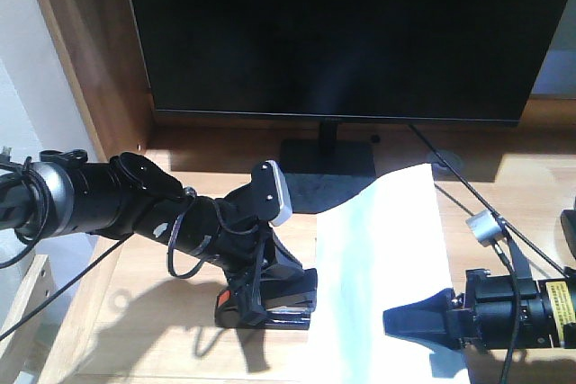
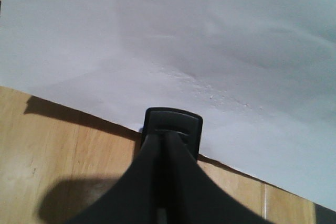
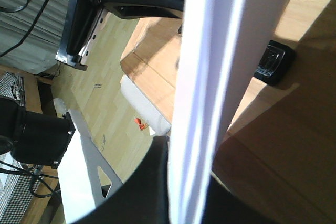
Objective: Grab stapler and paper to desk for stapling
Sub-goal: 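Lay the paper flat on the desk and slide it under the stapler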
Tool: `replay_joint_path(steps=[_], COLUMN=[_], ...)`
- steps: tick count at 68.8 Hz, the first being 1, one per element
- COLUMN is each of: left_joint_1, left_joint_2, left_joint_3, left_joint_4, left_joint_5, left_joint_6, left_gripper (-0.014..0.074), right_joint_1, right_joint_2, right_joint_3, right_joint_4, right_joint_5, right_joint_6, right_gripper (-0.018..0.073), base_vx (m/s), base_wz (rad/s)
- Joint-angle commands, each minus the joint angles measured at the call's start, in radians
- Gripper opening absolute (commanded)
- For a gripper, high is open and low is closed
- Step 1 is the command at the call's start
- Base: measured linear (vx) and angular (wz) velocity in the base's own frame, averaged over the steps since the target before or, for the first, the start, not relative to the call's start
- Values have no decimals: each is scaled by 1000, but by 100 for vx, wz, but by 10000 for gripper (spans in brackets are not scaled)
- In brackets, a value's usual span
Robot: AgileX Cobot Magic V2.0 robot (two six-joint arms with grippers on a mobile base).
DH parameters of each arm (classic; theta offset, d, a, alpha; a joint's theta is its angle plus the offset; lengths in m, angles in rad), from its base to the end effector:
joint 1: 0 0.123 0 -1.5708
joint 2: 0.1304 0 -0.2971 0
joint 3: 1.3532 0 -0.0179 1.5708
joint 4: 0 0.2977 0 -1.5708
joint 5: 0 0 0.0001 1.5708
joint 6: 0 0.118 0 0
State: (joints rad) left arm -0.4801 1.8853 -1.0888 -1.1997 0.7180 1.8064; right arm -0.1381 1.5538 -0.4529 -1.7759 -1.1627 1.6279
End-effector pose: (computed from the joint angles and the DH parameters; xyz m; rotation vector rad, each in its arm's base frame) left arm 0.3342 -0.2557 0.1316 1.5564 1.8723 -0.7444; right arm 0.2249 0.0758 0.1235 -0.4260 2.3366 1.3854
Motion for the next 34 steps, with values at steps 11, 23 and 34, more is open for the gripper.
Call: replay_joint_path(steps=[11,23,34], left_joint_1=[-6,-6,-6], left_joint_2=[-44,-44,-44], left_joint_3=[-23,-23,-23], left_joint_4=[-49,-49,-49], left_joint_5=[23,23,23], left_joint_6=[1,1,1], left_gripper=[-6,-6,-6], right_joint_1=[-1,-1,-1], right_joint_2=[-13,43,79], right_joint_3=[-18,-18,-18], right_joint_4=[-20,-15,-8], right_joint_5=[-29,-18,-8], right_joint_6=[34,38,36], right_gripper=[-2,-2,-2], base_vx=[0,0,0], base_wz=[0,0,0])
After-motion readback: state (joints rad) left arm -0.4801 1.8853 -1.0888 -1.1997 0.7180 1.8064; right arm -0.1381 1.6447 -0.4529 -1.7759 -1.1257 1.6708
